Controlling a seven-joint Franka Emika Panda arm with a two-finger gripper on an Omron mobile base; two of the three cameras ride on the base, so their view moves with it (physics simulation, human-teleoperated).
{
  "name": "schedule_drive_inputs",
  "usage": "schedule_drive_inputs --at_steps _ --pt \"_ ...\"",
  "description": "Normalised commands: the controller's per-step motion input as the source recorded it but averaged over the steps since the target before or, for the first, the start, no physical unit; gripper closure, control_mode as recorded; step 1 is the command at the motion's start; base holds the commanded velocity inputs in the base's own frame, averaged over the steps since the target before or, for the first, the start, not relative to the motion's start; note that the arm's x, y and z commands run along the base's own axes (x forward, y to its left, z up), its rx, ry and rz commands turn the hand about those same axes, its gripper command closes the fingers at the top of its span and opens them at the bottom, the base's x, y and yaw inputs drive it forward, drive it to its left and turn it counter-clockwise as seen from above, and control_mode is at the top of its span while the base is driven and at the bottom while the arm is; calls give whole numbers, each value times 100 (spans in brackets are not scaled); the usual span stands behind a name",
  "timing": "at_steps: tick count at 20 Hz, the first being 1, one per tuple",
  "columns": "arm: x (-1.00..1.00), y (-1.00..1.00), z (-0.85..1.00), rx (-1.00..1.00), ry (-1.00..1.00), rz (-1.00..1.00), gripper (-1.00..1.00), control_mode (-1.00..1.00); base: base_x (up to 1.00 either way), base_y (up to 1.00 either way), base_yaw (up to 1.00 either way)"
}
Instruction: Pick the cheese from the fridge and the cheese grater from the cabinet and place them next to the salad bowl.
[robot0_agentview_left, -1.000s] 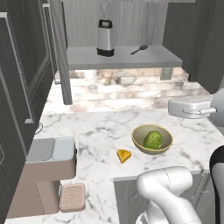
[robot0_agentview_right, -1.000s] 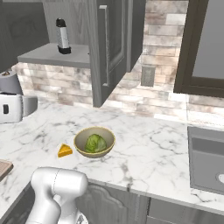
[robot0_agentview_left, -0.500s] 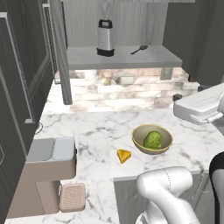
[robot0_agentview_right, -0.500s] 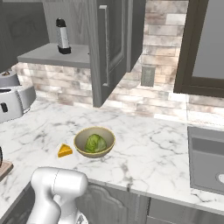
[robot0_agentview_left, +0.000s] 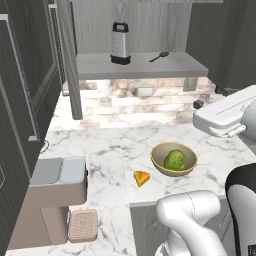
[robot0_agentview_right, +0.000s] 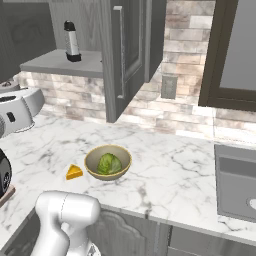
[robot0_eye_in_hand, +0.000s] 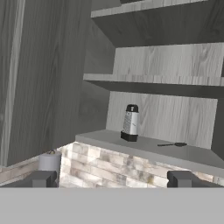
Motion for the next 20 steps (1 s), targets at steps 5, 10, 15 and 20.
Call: schedule_drive_inputs --at_steps 5,10,15,20 --pt "17 7 37 -2 0 0 -100 -100 0 0 0" --pt "11 3 40 -1 0 1 -100 -100 0 0 0" --pt "7 0 30 0 0 0 -100 -100 0 0 0" --pt "8 0 18 0 0 1 -100 -100 0 0 0"
